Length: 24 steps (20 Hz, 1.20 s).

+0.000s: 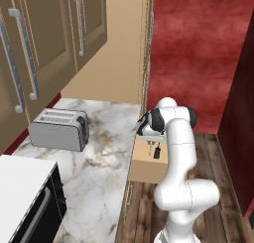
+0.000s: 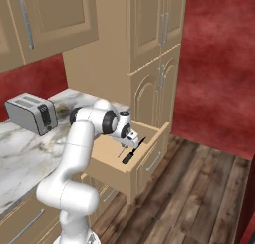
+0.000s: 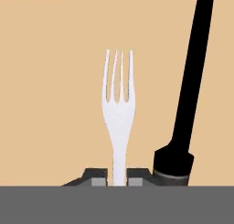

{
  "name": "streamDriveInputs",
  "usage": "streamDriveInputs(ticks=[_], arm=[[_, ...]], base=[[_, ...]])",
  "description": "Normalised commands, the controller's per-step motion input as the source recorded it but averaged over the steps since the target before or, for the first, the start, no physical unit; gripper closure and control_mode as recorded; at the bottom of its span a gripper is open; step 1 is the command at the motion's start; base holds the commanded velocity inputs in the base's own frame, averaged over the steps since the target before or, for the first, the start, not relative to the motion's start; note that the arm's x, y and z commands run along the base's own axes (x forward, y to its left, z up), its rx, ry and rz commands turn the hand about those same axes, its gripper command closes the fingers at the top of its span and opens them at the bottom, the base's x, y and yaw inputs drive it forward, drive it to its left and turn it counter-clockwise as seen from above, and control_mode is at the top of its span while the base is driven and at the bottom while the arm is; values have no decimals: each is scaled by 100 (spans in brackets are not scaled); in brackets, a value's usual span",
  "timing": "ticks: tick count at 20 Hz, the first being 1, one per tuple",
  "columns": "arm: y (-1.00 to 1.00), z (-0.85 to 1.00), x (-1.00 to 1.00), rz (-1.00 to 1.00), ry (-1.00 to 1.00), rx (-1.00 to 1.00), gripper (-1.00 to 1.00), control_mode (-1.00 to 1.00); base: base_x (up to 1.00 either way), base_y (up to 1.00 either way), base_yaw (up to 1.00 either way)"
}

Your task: Pick up the metallic utensils from the counter and place them in the open drawer. Make sure not to pick up any wooden utensils.

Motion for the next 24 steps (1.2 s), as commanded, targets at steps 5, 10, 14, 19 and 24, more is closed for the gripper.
streamDriveInputs(ticks=[5,10,14,19,24], arm=[[0,-11,0,0,1,0,-100,-100],[0,0,1,0,0,0,-100,-100],[0,3,-3,0,0,0,-100,-100],[-1,42,-39,0,-3,0,-100,-100],[0,75,-49,0,-6,0,-100,-100]], base=[[0,0,0],[0,0,0],[0,0,0],[0,0,0],[0,0,0]])
